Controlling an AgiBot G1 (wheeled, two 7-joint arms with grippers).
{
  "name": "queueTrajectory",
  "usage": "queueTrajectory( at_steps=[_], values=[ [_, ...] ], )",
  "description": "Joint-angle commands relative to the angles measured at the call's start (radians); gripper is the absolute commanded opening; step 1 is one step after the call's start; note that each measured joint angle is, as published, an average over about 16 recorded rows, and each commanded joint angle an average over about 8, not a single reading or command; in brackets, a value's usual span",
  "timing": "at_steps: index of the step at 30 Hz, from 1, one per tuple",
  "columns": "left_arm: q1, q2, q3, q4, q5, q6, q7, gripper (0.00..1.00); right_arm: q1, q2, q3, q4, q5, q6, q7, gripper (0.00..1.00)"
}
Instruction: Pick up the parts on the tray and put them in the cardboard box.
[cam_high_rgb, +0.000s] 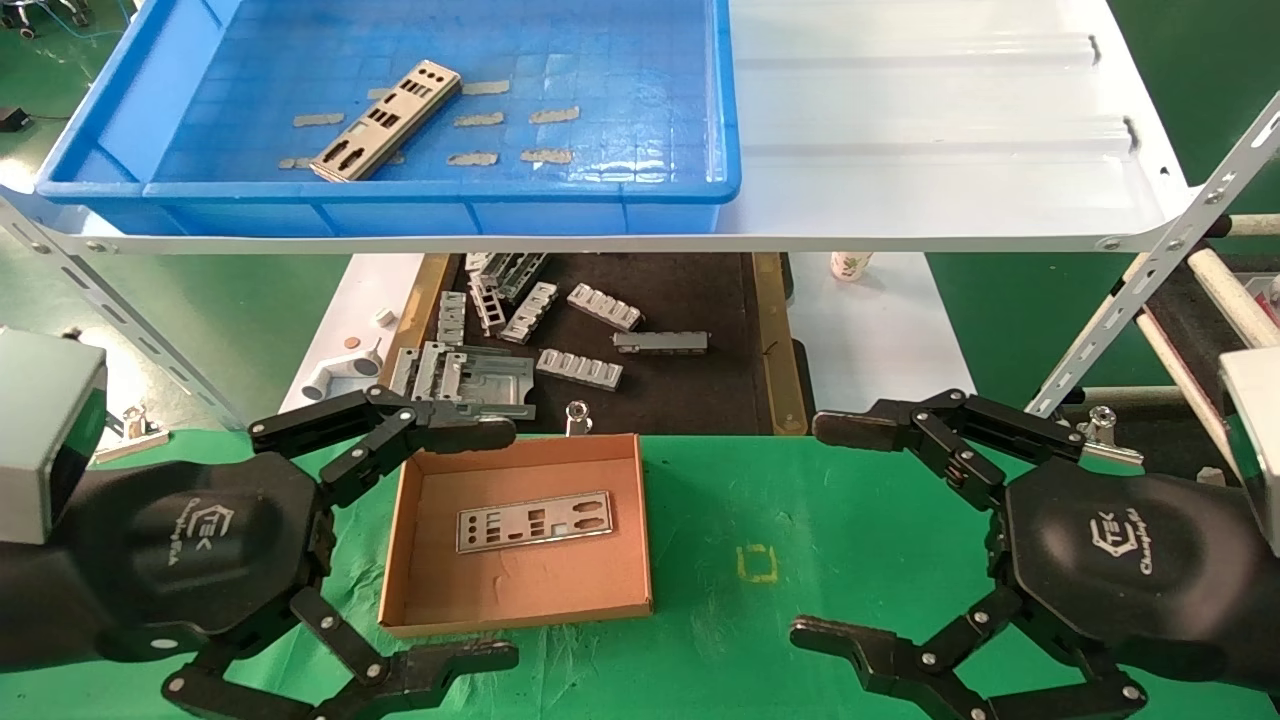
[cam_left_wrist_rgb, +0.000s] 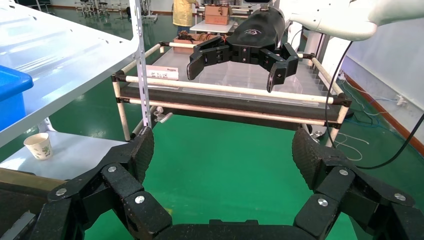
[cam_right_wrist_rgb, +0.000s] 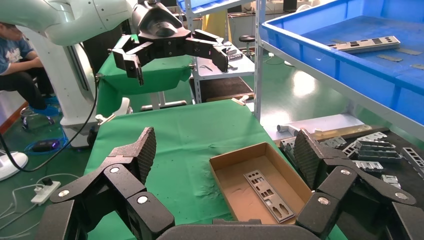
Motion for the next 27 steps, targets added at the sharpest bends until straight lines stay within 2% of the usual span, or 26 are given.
queueTrajectory(
  at_steps=[1, 27],
  values=[
    [0.0, 0.0, 0.0, 0.0, 0.0, 0.0, 0.0, 1.0, 0.0, 0.0, 0.0, 0.0, 0.0, 0.0, 0.0, 1.0],
    [0.0, 0.0, 0.0, 0.0, 0.0, 0.0, 0.0, 1.0, 0.0, 0.0, 0.0, 0.0, 0.0, 0.0, 0.0, 1.0]
  ],
)
